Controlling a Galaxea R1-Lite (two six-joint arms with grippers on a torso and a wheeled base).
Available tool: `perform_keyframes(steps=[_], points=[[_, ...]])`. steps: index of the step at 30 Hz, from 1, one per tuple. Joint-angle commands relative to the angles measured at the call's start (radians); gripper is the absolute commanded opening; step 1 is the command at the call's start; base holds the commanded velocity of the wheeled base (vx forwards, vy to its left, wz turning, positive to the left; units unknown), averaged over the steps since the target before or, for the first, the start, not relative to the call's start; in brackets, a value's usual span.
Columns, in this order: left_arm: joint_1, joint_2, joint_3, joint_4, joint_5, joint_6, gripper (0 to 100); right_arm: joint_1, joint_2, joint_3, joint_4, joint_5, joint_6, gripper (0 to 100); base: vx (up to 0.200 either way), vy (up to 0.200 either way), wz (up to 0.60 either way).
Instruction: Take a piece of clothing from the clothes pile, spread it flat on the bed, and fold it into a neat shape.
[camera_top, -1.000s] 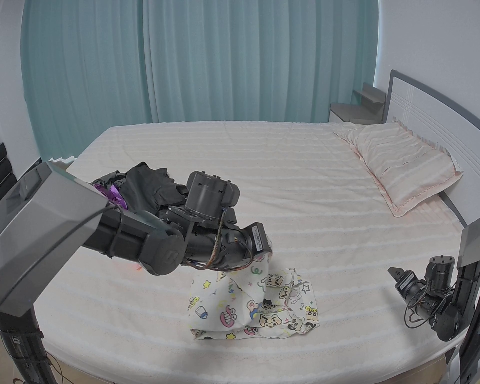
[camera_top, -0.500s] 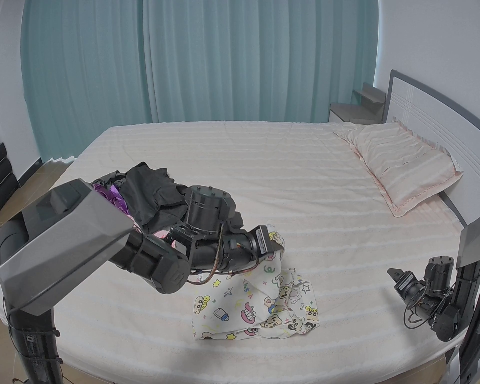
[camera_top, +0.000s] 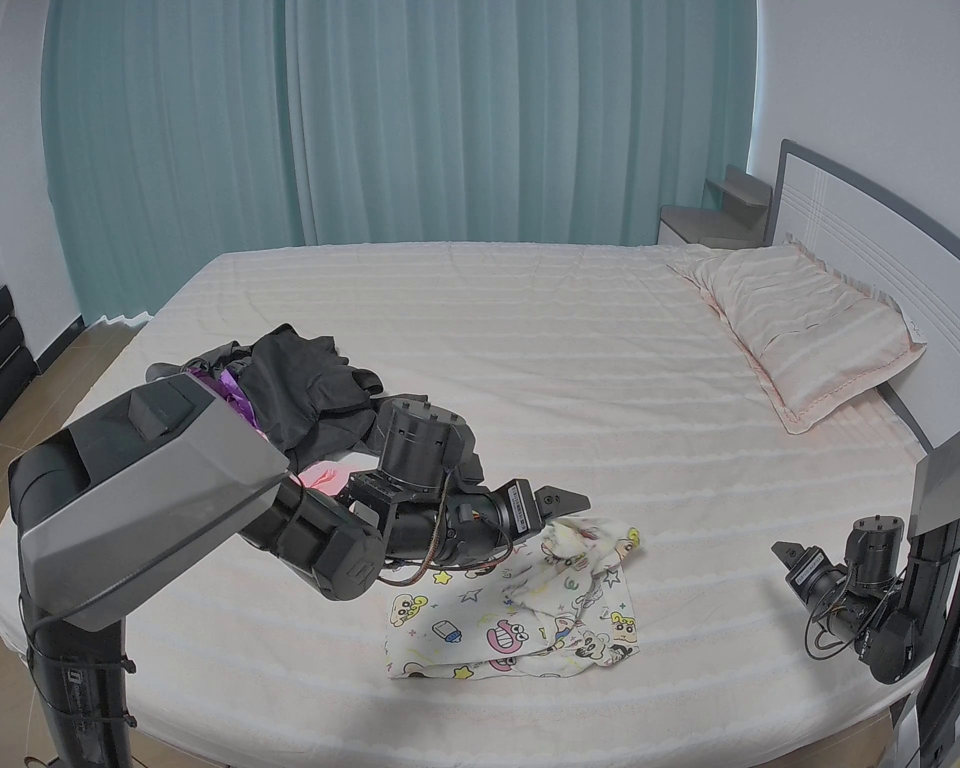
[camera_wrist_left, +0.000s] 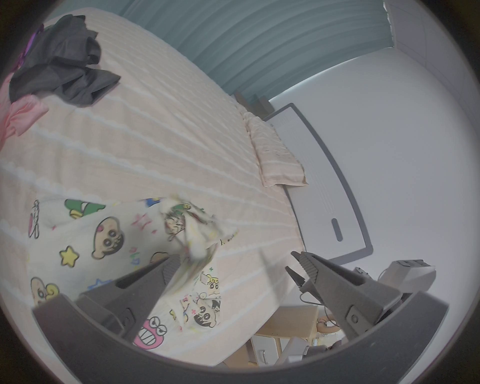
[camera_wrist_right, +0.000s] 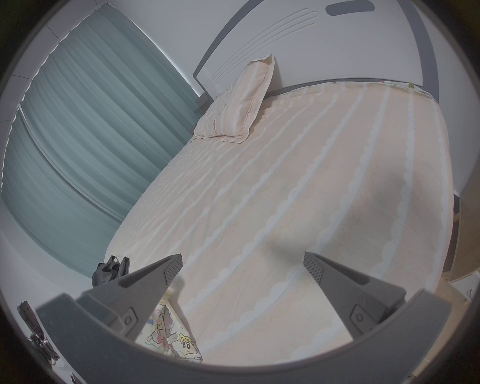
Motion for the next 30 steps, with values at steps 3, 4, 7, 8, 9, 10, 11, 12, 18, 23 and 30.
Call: perform_keyframes(steps=[3, 4, 7, 8, 9, 10, 11, 12, 18, 23, 30], points=[[-0.006, 0.001, 0.01, 0.045, 0.061, -0.02, 100, 0.001, -0.001, 0.008, -0.015, 0.0, 0.0, 100, 0.0, 0.0, 0.0], [-0.005, -0.001, 0.013, 0.048, 0.087, -0.031, 100, 0.001, -0.001, 0.008, -0.015, 0.0, 0.0, 100, 0.0, 0.0, 0.0], [0.017, -0.016, 0.051, 0.048, 0.124, -0.075, 100, 0.001, -0.001, 0.01, -0.015, 0.0, 0.0, 100, 0.0, 0.0, 0.0], [0.037, -0.042, 0.09, 0.045, 0.122, -0.088, 100, 0.001, 0.0, 0.008, -0.015, 0.0, 0.0, 100, 0.0, 0.0, 0.0], [0.049, -0.067, 0.12, 0.042, 0.119, -0.092, 100, 0.001, 0.0, 0.01, -0.015, 0.002, 0.0, 100, 0.0, 0.0, 0.0], [0.063, -0.099, 0.163, 0.04, 0.112, -0.092, 100, 0.001, 0.0, 0.01, -0.015, 0.002, 0.0, 100, 0.0, 0.0, 0.0], [0.077, -0.142, 0.223, 0.036, 0.101, -0.091, 100, 0.004, 0.0, 0.01, -0.015, 0.002, 0.0, 100, 0.0, 0.0, 0.0], [0.077, -0.142, 0.223, 0.036, 0.101, -0.091, 100, 0.004, 0.0, 0.01, -0.015, 0.002, 0.0, 100, 0.0, 0.0, 0.0], [0.176, -0.381, 0.573, -0.081, 0.08, -0.1, 100, 0.053, -0.004, 0.016, -0.015, -0.006, 0.003, 100, 0.0, 0.0, 0.0], [0.172, -0.501, 0.706, -0.101, 0.098, -0.193, 100, 0.065, -0.004, 0.016, -0.015, -0.017, 0.003, 100, 0.0, 0.0, 0.0], [0.162, -0.596, 0.795, -0.101, 0.127, -0.339, 100, 0.076, -0.003, 0.016, -0.013, -0.017, 0.008, 100, -0.086, 0.0, 0.0]])
